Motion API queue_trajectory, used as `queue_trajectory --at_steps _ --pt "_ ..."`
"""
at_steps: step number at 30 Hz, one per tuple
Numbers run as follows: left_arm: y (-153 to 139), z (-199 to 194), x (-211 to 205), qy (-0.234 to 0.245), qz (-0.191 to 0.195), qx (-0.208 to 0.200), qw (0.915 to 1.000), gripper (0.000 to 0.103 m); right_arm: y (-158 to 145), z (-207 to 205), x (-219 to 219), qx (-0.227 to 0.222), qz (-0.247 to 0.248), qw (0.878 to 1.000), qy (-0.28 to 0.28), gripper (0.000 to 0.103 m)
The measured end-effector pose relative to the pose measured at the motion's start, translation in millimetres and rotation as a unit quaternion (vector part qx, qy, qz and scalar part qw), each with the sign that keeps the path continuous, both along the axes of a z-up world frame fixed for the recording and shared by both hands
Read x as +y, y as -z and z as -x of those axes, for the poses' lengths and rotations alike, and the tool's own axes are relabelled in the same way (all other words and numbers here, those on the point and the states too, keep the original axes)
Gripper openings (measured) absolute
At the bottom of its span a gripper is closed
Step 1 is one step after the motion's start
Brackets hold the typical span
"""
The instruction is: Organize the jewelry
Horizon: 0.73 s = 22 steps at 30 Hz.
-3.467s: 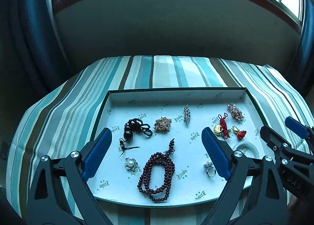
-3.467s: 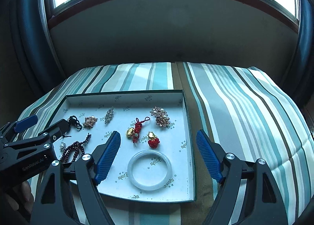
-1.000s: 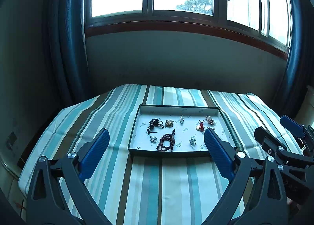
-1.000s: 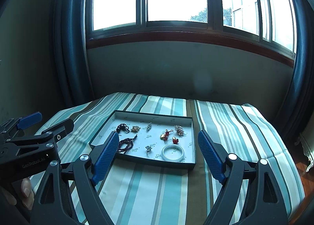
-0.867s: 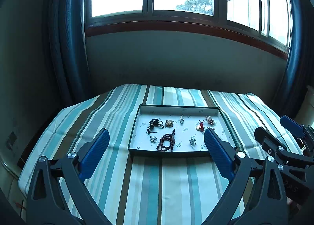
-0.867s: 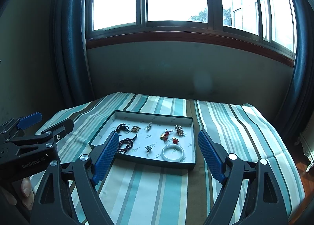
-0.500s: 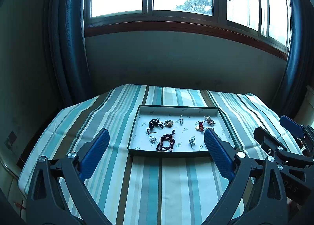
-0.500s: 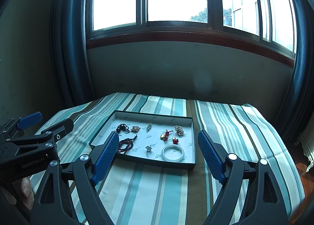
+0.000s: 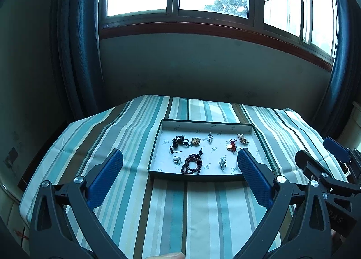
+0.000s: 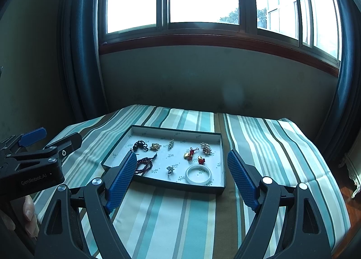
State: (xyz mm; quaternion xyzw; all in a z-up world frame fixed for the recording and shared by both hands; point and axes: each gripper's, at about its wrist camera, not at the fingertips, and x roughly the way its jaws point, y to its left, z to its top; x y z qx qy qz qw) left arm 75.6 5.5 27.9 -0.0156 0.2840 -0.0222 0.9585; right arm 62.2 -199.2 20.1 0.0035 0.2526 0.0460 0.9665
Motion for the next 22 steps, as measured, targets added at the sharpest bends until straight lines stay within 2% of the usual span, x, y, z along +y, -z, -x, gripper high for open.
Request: queue_trajectory --at_steps 3,8,16,20,22 --pt "1 -2 2 -0.004 0.002 -0.001 1.0000 0.101 3 -2 -2 0.005 0.000 1.000 0.000 0.081" --pt "4 -3 2 -0.017 -0.016 -0.008 0.9997 0.101 8 -6 -4 0.014 -0.002 1.000 0.000 0.081" --pt "15 -15 6 -0.021 -0.026 0.003 0.9994 0.101 14 -15 -10 0.022 -0.001 1.000 0.005 0.081" --pt "28 -32 14 -0.019 -0.023 0.026 0.9992 0.101 22 -27 -22 0.035 -0.007 0.999 0.011 0.081" --pt "41 -45 21 -0.026 -0.024 0.048 0.9982 0.101 30 -38 -32 0.048 -0.006 0.999 0.021 0.086"
